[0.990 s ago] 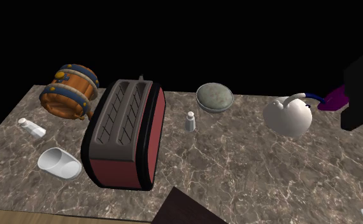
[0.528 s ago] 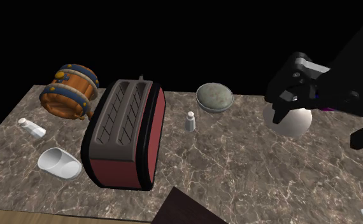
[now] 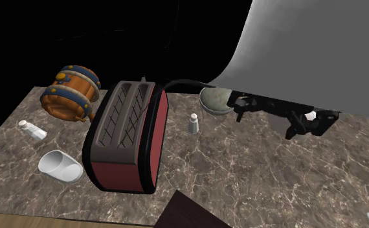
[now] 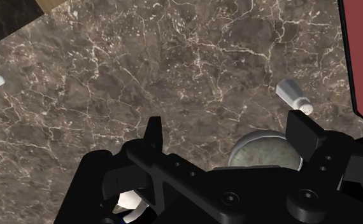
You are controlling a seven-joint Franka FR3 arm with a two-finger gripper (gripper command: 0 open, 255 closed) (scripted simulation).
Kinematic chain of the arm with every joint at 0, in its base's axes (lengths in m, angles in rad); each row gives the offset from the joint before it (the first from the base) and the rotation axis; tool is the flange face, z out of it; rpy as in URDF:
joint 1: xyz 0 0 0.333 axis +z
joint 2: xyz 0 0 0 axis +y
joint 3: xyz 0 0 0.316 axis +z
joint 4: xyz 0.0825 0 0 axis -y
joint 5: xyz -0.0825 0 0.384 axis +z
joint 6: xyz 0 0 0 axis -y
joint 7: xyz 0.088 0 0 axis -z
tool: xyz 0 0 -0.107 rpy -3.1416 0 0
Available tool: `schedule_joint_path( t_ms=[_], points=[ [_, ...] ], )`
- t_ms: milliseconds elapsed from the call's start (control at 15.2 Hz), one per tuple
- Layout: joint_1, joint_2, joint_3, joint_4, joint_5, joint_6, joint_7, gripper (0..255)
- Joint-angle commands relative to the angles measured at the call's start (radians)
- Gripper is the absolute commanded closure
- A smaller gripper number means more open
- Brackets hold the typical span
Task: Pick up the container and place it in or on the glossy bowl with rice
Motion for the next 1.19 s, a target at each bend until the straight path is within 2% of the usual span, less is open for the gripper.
schedule_joint_path(
  t_ms=[0,330,594,858,1122],
  points=[
    [0.004,0.065,0.030,0.004,0.006,0.062,0.030,0],
    [0.005,0.232,0.098,0.018,-0.001,0.211,0.103,0],
    [-0.001,0.382,0.150,0.053,-0.040,0.319,0.178,0],
    [-0.002,0.545,0.189,0.110,-0.121,0.411,0.276,0],
    [0.020,0.714,0.197,0.190,-0.234,0.480,0.389,0]
  ],
)
